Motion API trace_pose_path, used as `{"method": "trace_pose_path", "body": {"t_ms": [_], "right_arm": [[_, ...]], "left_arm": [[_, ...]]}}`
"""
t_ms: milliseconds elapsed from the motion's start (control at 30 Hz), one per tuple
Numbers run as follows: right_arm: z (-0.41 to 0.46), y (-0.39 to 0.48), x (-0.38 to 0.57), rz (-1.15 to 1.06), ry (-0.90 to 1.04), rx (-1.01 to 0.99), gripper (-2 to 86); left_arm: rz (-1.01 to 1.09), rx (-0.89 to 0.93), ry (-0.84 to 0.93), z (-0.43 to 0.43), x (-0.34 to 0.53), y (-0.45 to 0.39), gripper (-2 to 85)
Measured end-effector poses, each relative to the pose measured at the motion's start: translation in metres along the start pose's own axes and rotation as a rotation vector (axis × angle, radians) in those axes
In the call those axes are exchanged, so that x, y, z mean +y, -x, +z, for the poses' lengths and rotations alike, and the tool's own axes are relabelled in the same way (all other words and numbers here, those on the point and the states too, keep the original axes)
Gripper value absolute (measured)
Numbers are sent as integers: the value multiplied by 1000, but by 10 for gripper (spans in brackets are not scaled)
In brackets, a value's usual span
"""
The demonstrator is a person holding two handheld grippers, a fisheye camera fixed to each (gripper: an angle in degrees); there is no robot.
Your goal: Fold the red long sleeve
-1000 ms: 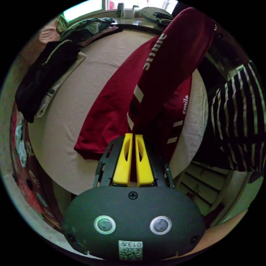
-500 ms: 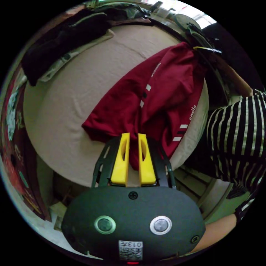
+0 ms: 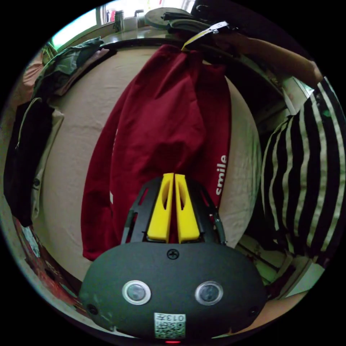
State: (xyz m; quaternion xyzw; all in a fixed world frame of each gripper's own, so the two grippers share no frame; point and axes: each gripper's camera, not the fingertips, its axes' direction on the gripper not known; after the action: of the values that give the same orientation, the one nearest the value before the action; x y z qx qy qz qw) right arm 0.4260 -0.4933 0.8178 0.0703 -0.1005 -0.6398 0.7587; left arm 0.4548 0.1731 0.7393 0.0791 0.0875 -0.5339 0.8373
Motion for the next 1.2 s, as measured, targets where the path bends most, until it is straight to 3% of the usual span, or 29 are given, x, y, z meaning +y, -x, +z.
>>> {"method": "trace_pose_path", "body": {"t_ms": [167, 267, 400, 533, 667, 800, 1000, 1100, 1200], "right_arm": [[-22, 19, 7, -21, -58, 21, 33], [13, 37, 4, -63, 106, 49, 66], [-26, 52, 4, -5, -61, 115, 73], [-47, 132, -3, -279, -239, 73, 49], [-24, 229, -19, -522, -179, -145, 19], [-7, 335, -21, -801, -126, -275, 8], [29, 428, 0, -1139, -57, -110, 1], [31, 437, 3, -1130, -145, -117, 0], [29, 449, -4, -1163, -114, -107, -1]], "left_arm": [[2, 47, -8, -6, 27, 8, 7], [-75, 133, -12, 3, 35, 18, 23], [-169, 118, -86, -22, 68, 11, 33], [-409, -168, -200, -42, 117, 10, 8], [-490, -211, -10, -6, 132, 22, -1], [-427, -242, 7, -1, 143, 20, -3], [-324, -222, 69, -5, 166, 19, -3], [-315, -169, 13, -9, 187, 27, -3], [-429, -149, 2, -19, 208, 33, -1]]}}
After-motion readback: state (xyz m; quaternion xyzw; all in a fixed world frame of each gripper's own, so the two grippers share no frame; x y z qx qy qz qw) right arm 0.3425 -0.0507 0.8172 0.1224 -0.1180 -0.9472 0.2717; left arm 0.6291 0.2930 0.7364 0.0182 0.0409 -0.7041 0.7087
